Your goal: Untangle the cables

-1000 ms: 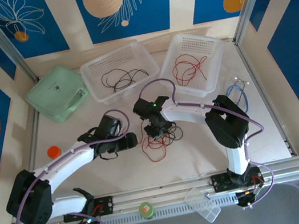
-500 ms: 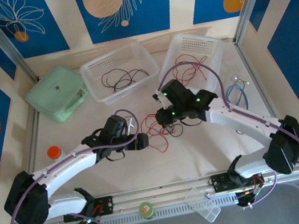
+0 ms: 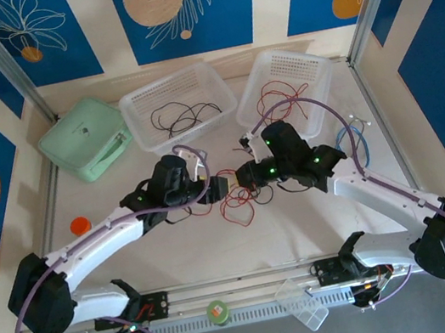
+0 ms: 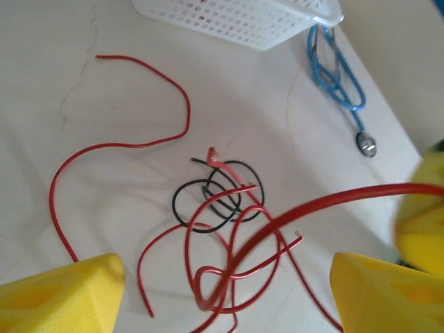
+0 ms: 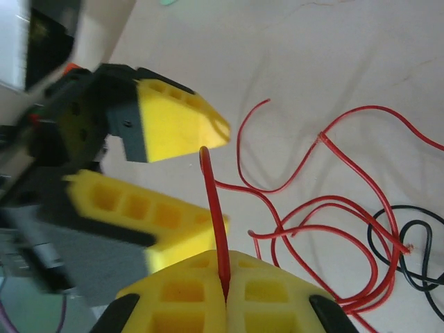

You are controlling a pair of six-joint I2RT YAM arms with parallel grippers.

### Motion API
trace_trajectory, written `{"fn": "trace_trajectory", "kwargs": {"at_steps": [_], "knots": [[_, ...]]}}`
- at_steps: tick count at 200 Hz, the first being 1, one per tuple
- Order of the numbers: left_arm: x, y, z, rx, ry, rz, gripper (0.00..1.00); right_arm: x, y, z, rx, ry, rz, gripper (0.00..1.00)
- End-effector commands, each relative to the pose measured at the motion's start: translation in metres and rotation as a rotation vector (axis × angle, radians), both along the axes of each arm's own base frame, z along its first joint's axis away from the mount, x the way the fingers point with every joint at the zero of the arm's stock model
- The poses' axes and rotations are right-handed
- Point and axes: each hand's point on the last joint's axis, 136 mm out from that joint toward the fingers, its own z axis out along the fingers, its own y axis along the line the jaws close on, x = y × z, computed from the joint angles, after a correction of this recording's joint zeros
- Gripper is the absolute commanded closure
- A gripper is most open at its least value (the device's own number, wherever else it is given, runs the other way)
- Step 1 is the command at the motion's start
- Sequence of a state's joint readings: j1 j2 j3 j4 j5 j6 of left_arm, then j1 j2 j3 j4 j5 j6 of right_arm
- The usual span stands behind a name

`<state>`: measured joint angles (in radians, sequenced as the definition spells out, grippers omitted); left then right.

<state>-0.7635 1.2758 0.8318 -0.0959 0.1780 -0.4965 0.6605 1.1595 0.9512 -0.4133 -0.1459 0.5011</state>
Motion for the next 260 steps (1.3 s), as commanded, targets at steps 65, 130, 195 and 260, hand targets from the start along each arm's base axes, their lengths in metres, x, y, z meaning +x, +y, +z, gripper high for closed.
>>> {"fn": "trace_trajectory", "kwargs": {"at_steps": [65,130,195,260], "knots": [[0.050,0.035,0.027,0.123,-0.291,0.237,0.79,-0.013,-0.021,0.037,0.112,0.006,-0.028,1.00],[0.055,0.056,0.076,0.160,-0.427,0.292,0.99,-0.020,-0.046,0.034,0.126,0.102,-0.080,1.00],[-0.021,-0.011,0.107,-0.155,-0.524,-0.266,0.22,-0.011,-0.039,0.042,0.148,0.127,-0.061,1.00],[-0.006,-0.023,0.082,-0.070,-0.460,-0.283,0.19,-0.007,-0.027,0.057,0.186,0.107,0.011,1.00]]}}
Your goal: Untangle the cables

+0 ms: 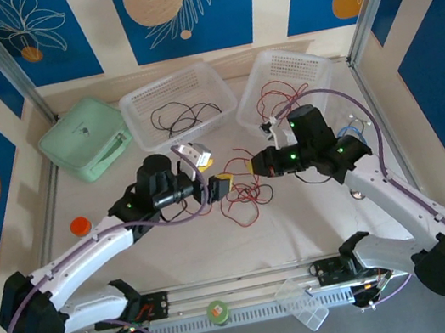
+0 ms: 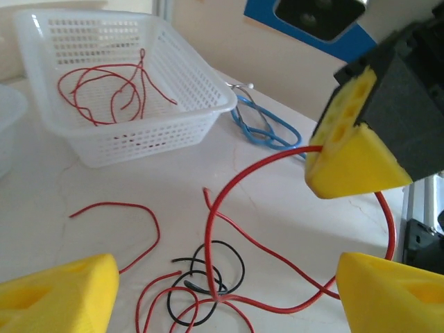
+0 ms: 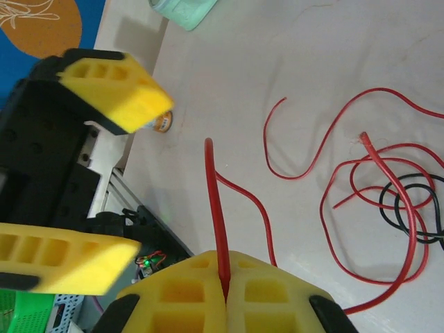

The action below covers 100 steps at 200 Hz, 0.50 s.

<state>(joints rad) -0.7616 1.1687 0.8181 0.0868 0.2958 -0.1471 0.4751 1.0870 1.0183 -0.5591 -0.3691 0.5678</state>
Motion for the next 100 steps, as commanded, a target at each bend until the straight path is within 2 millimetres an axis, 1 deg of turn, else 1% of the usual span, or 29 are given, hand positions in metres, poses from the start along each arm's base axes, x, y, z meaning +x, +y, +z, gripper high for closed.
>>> {"fn": "trace_trajectory", "kwargs": {"at_steps": [1,14,28,50,72,89,100], "knots": [[0.004,-0.008,0.007,0.008,-0.028,-0.020,0.19,-0.005,0.007,0.019,0.051,-0.034,0.060,1.00],[0.009,-0.011,0.008,0.009,-0.027,-0.015,0.20,-0.004,0.007,0.021,0.052,-0.044,0.064,1.00],[0.012,-0.015,0.011,0.003,-0.027,-0.019,0.22,0.000,0.003,0.022,0.029,-0.058,0.039,1.00],[0.012,-0.017,0.016,-0.013,-0.028,-0.021,0.21,0.018,-0.011,0.030,-0.016,-0.102,-0.035,1.00],[0.010,-0.013,0.019,-0.022,-0.028,-0.007,0.18,0.048,-0.034,0.044,-0.059,-0.154,-0.133,1.00],[0.008,-0.008,0.018,-0.021,-0.021,0.008,0.17,0.079,-0.056,0.054,-0.083,-0.188,-0.220,1.00],[0.006,-0.003,0.018,-0.022,-0.019,0.025,0.16,0.100,-0.070,0.058,-0.093,-0.200,-0.267,1.00]]}}
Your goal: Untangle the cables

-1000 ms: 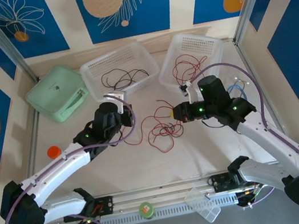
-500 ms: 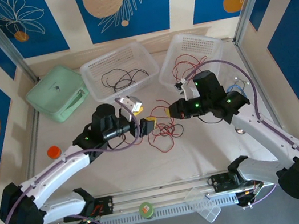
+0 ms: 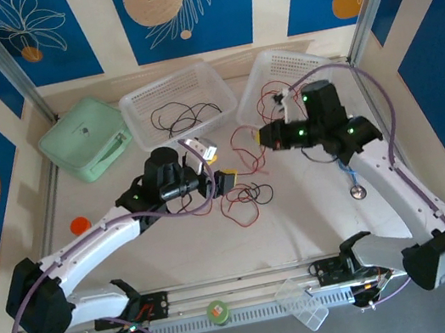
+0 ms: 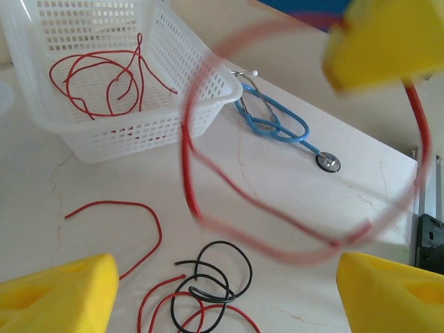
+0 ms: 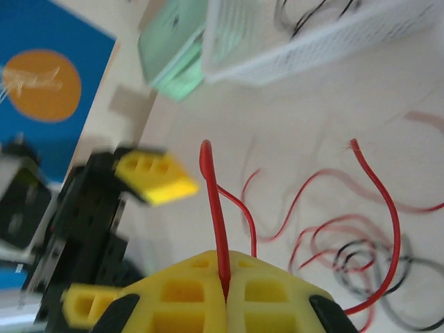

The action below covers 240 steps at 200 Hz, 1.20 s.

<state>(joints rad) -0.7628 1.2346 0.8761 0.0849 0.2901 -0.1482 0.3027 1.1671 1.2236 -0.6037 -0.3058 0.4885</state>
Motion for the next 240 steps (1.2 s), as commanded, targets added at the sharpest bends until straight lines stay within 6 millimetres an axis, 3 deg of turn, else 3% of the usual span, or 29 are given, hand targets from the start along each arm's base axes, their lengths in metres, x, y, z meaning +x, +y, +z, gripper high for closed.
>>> {"fn": "trace_trajectory", "kwargs": {"at_steps": [1,36,65,95,123,161,206,215,225,240], "knots": [[-0.006,0.008,0.015,-0.029,-0.024,0.021,0.16,0.037,-0.028,0.009,-0.053,-0.050,-0.094,1.00],[-0.010,0.024,0.012,-0.019,-0.004,0.080,0.16,0.105,-0.062,0.003,-0.089,-0.043,-0.213,1.00],[-0.012,0.038,0.009,0.003,0.014,0.134,0.16,0.157,-0.090,-0.017,-0.184,-0.035,-0.324,1.00],[-0.012,0.052,0.002,0.037,0.053,0.200,0.16,0.203,-0.119,-0.057,-0.288,0.031,-0.438,1.00],[-0.013,0.065,-0.010,0.074,0.104,0.265,0.18,0.232,-0.136,-0.102,-0.314,0.137,-0.506,1.00],[-0.015,0.080,-0.025,0.125,0.162,0.333,0.22,0.253,-0.145,-0.154,-0.340,0.241,-0.554,1.00],[-0.016,0.096,-0.034,0.163,0.208,0.410,0.23,0.255,-0.149,-0.196,-0.373,0.325,-0.568,1.00],[-0.016,0.100,-0.037,0.182,0.221,0.434,0.23,0.253,-0.149,-0.197,-0.382,0.328,-0.566,0.91],[-0.015,0.105,-0.042,0.207,0.240,0.461,0.23,0.250,-0.149,-0.192,-0.395,0.314,-0.564,0.75],[-0.015,0.109,-0.050,0.244,0.266,0.487,0.23,0.246,-0.149,-0.178,-0.407,0.277,-0.562,0.62]]}}
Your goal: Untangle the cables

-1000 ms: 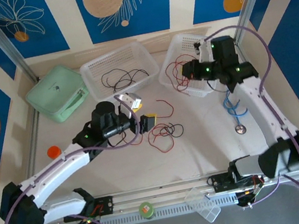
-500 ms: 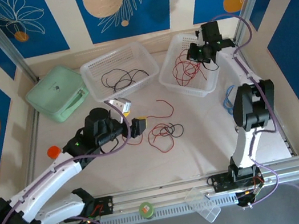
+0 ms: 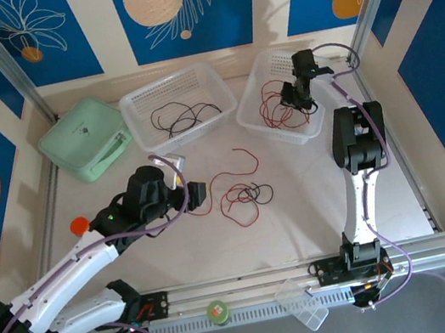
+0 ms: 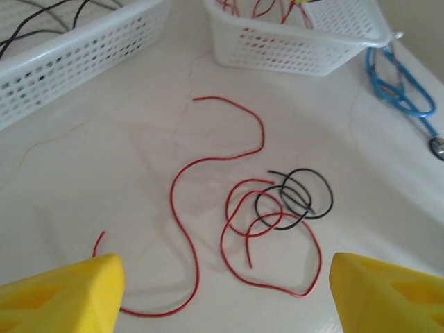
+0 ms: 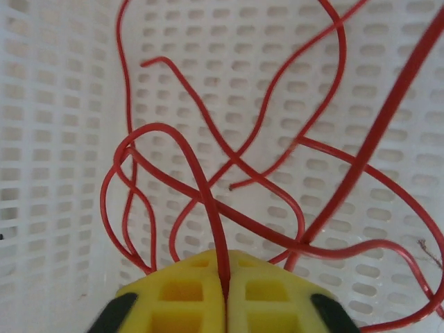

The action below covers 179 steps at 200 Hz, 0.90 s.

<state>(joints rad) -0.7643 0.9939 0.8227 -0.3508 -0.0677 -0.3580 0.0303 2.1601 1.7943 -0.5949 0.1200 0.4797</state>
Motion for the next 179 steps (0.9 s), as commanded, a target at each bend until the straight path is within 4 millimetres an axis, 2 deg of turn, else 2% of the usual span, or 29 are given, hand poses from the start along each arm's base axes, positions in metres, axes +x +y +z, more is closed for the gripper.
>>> {"fn": "trace_trajectory", "kwargs": {"at_steps": [1,21,35,47,95,135,158,179], "knots": [[-0.001,0.014,-0.013,0.065,0.064,0.075,0.23,-0.001,-0.001,0.034,-0.036,-0.067,0.003,0.61],[0.001,0.015,-0.024,0.100,0.103,0.096,0.23,-0.010,-0.001,0.063,-0.062,-0.124,0.018,0.49],[0.003,0.014,-0.034,0.129,0.136,0.104,0.23,-0.020,0.000,0.081,-0.080,-0.155,0.026,0.45],[0.006,0.010,-0.042,0.156,0.166,0.104,0.24,-0.031,0.001,0.101,-0.095,-0.189,0.030,0.44],[0.026,-0.010,-0.076,0.261,0.263,0.087,0.30,-0.099,0.023,0.142,-0.061,-0.259,0.082,0.43],[0.053,-0.043,-0.091,0.325,0.271,-0.023,0.38,-0.168,0.049,0.148,-0.024,-0.274,0.154,0.49],[0.067,-0.065,-0.099,0.371,0.242,-0.132,0.38,-0.202,0.060,0.141,0.013,-0.260,0.184,0.49],[0.078,-0.074,-0.113,0.449,0.220,-0.214,0.36,-0.227,0.062,0.133,0.060,-0.244,0.189,0.49]]}}
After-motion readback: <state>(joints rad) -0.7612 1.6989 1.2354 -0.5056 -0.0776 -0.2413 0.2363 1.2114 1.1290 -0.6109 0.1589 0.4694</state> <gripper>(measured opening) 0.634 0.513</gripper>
